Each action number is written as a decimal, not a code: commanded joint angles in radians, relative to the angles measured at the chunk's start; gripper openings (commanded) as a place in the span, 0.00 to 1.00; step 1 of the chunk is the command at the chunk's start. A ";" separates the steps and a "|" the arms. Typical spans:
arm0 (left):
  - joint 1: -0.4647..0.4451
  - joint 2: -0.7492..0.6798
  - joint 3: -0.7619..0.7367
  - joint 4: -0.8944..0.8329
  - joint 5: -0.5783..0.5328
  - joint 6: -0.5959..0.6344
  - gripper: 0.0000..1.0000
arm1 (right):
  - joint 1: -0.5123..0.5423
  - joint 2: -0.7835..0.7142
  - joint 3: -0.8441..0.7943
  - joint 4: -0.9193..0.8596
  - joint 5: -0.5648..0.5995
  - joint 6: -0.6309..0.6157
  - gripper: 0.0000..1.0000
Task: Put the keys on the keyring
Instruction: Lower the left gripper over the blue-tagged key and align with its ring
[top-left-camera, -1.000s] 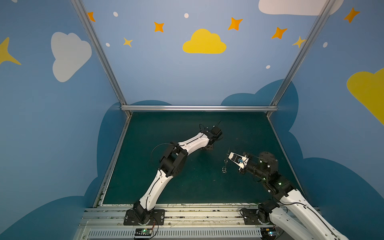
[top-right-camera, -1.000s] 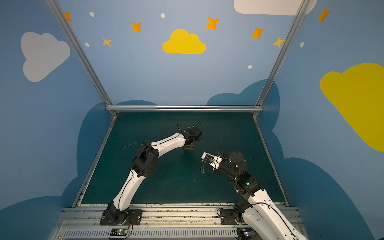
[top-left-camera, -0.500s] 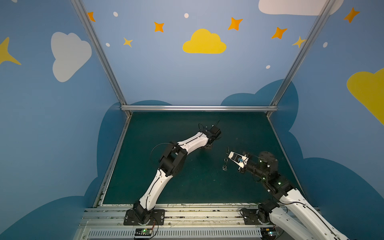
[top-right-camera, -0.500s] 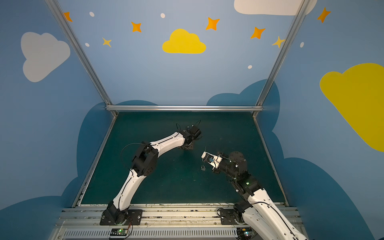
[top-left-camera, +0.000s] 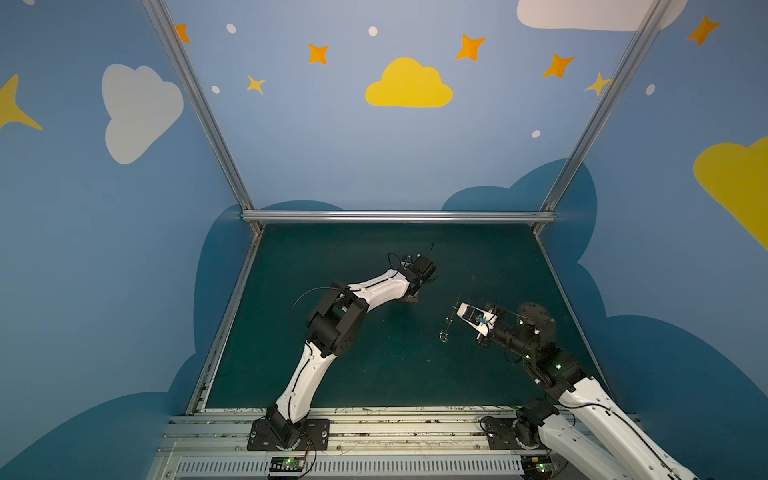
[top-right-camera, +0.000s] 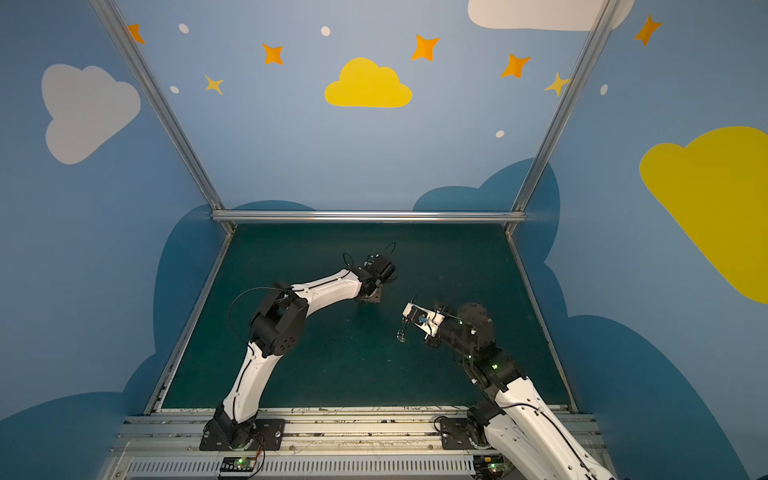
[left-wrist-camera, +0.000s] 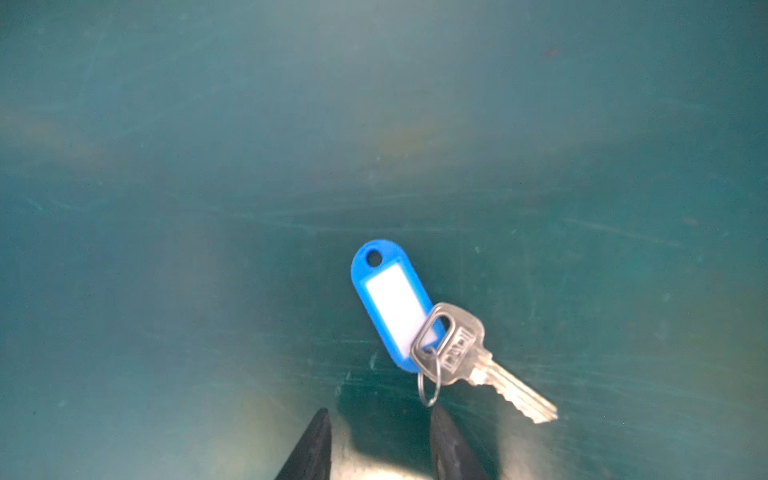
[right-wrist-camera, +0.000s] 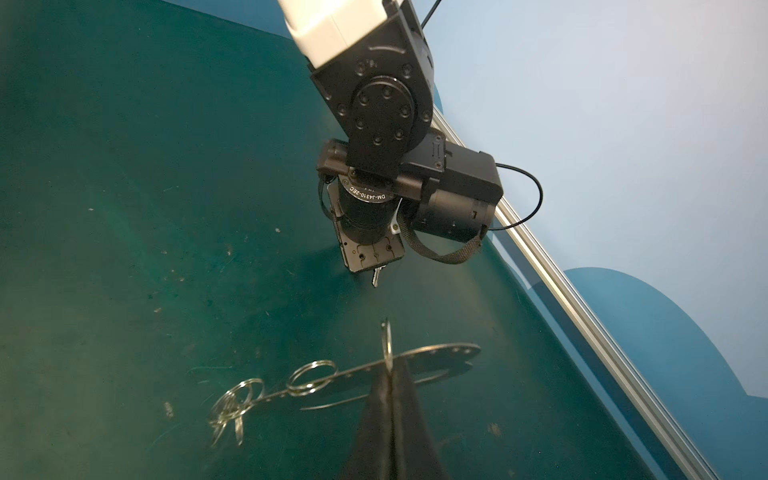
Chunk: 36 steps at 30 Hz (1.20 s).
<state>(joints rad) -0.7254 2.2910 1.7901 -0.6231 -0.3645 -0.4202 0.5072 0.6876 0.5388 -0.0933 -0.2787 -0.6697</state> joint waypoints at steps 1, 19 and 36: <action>0.002 0.014 0.037 0.012 0.009 0.035 0.38 | -0.004 -0.001 -0.005 0.031 -0.014 0.009 0.00; 0.004 0.076 0.103 -0.026 0.004 0.049 0.26 | -0.004 -0.001 -0.007 0.031 -0.011 0.009 0.00; 0.014 0.085 0.097 -0.012 -0.002 0.053 0.20 | -0.004 0.004 -0.004 0.032 -0.011 0.007 0.00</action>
<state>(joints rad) -0.7155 2.3421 1.8690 -0.6250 -0.3531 -0.3706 0.5072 0.6914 0.5385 -0.0929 -0.2783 -0.6697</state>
